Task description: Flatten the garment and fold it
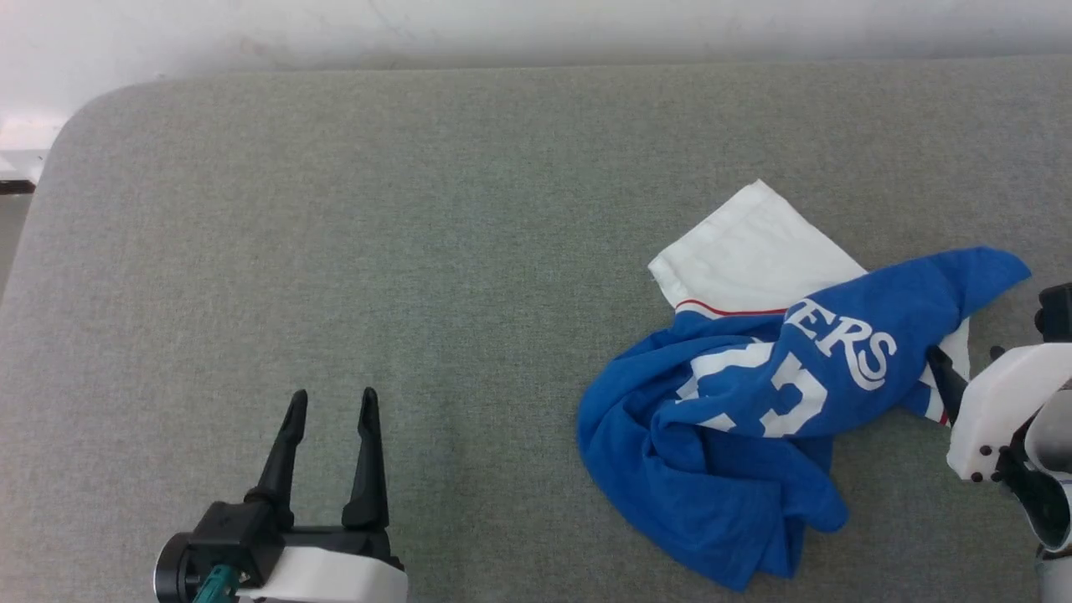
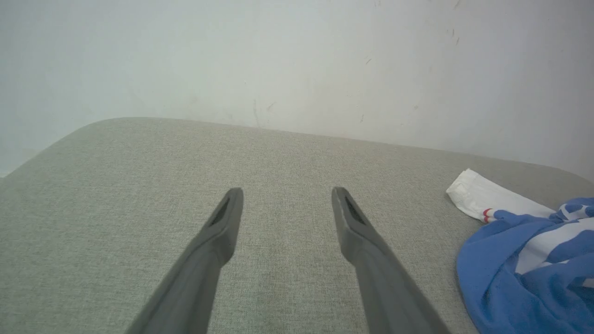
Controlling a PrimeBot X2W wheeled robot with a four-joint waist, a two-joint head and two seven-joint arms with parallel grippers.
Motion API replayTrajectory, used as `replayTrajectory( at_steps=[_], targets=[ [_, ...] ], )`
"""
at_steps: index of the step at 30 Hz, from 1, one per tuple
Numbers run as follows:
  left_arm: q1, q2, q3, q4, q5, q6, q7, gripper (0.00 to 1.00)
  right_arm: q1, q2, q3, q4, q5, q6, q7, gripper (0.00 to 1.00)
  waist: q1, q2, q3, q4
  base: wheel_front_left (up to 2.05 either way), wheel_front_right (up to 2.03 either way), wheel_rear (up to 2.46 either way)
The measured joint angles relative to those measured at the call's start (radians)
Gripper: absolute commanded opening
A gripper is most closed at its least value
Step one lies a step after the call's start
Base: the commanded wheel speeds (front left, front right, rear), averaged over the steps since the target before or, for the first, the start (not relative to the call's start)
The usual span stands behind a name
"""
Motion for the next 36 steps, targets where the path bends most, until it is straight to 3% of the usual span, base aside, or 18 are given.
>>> replayTrajectory(
  at_steps=[8, 20, 23, 30, 31, 36],
  targets=[
    [0.0, -0.001, 0.002, 0.004, 0.003, -0.008, 0.0, 1.0, 0.007, 0.014, -0.019, -0.017, -0.011, 0.0, 0.01, 1.0, -0.0001, 0.0, -0.011, -0.016, 0.0, 0.0, 0.0],
    [0.0, -0.001, 0.002, 0.007, 0.013, -0.018, 0.0, 1.0, 0.021, 0.05, -0.089, 0.062, -0.043, 0.0, -0.025, 0.98, 0.0, 0.0, 0.003, 0.002, 0.0, 0.0, 0.0],
    [0.0, -0.001, 0.004, 0.007, 0.013, -0.018, 0.0, 1.0, 0.018, 0.058, -0.091, 0.081, -0.044, 0.0, -0.037, 0.53, 0.0001, 0.0, 0.004, 0.003, 0.0, 0.0, 0.0],
    [0.0, -0.001, 0.004, 0.007, 0.02, -0.024, 0.0, 1.0, 0.0, 0.073, -0.094, 0.115, -0.044, 0.0, -0.064, 0.06, 0.0001, 0.0, 0.005, 0.005, 0.0, 0.0, 0.0],
    [0.0, -0.001, 0.004, 0.007, 0.02, -0.025, 0.0, 1.0, -0.001, 0.074, -0.095, 0.119, -0.044, 0.0, -0.065, 0.0, 0.0001, 0.0, 0.006, 0.005, 0.0, 0.0, 0.0],
    [0.0, -0.001, 0.003, 0.007, 0.021, -0.025, 0.0, 1.0, -0.004, 0.076, -0.096, 0.128, -0.044, 0.0, -0.079, 0.0, 0.0001, 0.0, 0.007, 0.006, 0.0, 0.0, 0.0]
  ],
)
